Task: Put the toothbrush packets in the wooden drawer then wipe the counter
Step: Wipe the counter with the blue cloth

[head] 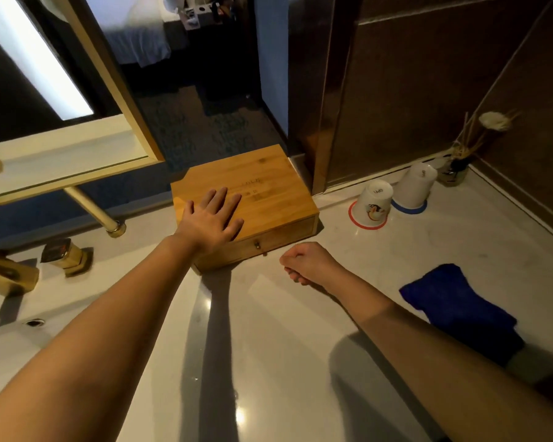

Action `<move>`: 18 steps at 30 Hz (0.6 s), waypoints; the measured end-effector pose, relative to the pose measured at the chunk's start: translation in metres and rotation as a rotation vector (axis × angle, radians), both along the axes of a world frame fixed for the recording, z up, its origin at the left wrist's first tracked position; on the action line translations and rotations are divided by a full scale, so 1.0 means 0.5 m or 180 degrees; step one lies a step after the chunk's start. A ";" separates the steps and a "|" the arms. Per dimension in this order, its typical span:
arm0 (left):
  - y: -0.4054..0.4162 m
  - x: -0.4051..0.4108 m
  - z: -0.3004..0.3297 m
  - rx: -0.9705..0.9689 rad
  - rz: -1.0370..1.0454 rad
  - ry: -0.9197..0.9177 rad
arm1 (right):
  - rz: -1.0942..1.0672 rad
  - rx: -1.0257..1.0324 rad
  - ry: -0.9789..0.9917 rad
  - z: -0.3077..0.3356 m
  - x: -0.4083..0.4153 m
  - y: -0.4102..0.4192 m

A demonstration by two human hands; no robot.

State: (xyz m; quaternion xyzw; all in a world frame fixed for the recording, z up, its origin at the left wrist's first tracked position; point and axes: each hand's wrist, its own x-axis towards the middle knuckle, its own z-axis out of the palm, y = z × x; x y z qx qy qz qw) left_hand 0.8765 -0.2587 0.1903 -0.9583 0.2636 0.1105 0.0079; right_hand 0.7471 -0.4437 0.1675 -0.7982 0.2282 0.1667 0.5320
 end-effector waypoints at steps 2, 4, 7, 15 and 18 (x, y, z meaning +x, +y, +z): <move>-0.015 -0.005 0.025 0.0237 0.0089 0.0068 | 0.0192 -0.0447 -0.0125 0.013 -0.037 -0.023; -0.033 -0.028 0.043 0.0236 0.0336 0.0079 | 0.0413 -0.0919 -0.0281 0.029 -0.079 -0.047; -0.049 -0.104 0.045 -0.0434 0.0588 -0.0306 | 0.0742 -0.1567 -0.0502 0.046 -0.148 -0.084; -0.141 -0.452 -0.028 -0.1599 0.0677 -0.0506 | 0.1125 -0.2672 -0.1271 0.017 -0.297 -0.199; -0.191 -0.557 -0.064 -0.1613 0.0788 -0.0370 | 0.1122 -0.2795 -0.1489 0.004 -0.348 -0.258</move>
